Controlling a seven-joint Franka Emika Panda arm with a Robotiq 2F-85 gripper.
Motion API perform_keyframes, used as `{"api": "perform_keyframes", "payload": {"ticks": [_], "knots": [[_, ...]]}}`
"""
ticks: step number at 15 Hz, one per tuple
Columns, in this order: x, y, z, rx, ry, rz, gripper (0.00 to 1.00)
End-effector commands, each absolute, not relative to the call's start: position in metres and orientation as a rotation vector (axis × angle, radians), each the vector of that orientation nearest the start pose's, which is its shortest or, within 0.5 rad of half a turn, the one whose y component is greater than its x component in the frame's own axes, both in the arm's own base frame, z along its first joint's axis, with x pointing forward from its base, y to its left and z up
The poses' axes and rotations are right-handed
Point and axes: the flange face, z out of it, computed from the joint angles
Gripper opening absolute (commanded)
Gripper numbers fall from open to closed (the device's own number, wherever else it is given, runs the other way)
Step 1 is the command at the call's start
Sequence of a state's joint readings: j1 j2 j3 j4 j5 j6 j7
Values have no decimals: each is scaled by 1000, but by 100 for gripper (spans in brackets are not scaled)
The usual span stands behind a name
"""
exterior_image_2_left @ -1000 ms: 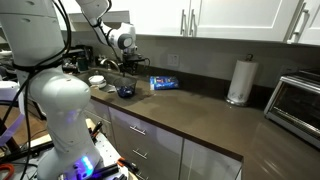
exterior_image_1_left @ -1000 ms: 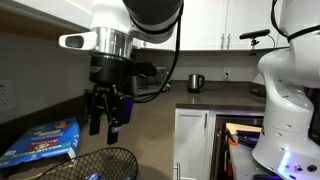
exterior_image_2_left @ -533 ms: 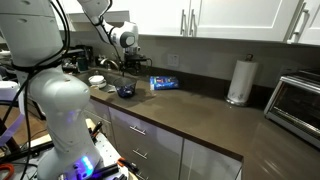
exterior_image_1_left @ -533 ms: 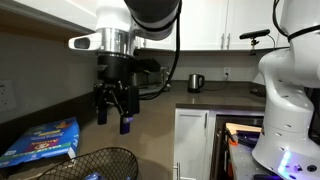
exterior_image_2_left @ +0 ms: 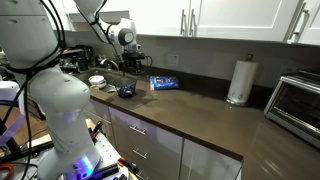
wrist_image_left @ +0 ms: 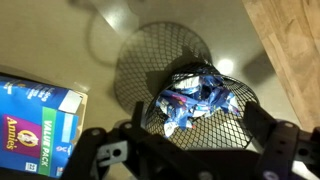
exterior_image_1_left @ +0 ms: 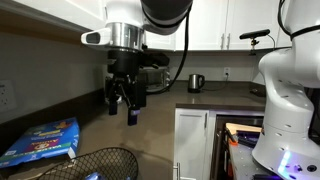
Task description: Pick the blue pack on the counter and put it in the basket
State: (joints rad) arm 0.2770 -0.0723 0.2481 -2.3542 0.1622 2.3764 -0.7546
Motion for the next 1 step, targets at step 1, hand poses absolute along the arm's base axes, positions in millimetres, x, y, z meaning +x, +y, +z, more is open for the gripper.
{"api": "perform_keyframes", "payload": {"ticks": [1], "knots": [[417, 243, 375, -2623, -1642, -137, 100]]}}
